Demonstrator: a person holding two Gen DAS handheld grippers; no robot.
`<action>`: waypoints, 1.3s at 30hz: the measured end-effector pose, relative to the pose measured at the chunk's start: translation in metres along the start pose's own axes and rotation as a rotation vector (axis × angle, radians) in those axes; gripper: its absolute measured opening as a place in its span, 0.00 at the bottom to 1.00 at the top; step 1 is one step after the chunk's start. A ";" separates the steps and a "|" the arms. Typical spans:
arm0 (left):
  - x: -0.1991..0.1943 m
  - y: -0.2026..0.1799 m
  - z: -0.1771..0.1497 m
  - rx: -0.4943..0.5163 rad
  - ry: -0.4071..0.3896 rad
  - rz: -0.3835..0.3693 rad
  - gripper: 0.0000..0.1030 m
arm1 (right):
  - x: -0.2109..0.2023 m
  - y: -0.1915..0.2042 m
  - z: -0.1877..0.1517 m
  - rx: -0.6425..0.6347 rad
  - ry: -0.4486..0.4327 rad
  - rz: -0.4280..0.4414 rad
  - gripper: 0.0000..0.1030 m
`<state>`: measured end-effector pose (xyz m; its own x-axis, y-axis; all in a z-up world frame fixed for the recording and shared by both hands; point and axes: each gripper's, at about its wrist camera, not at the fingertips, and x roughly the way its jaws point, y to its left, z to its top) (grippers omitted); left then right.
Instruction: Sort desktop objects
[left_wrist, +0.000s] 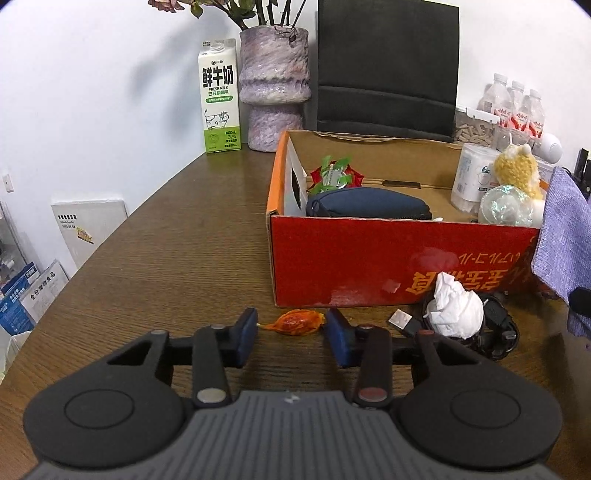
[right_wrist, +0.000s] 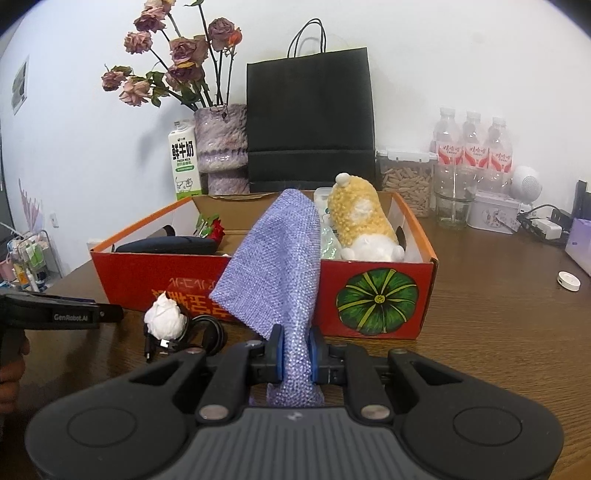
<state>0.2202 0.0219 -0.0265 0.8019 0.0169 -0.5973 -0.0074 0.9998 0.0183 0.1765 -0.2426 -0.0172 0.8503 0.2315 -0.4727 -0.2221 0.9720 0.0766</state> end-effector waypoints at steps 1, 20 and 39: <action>-0.001 0.000 0.000 -0.001 -0.002 0.001 0.40 | -0.001 0.000 0.000 -0.001 -0.003 -0.001 0.12; -0.071 -0.025 0.013 0.029 -0.263 0.015 0.40 | -0.031 0.010 0.020 -0.032 -0.160 0.000 0.12; 0.008 -0.064 0.090 -0.012 -0.289 -0.006 0.41 | 0.062 0.027 0.089 0.024 -0.113 0.049 0.12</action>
<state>0.2808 -0.0427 0.0395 0.9388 0.0093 -0.3443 -0.0080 1.0000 0.0052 0.2656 -0.1983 0.0332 0.8875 0.2800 -0.3659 -0.2541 0.9599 0.1182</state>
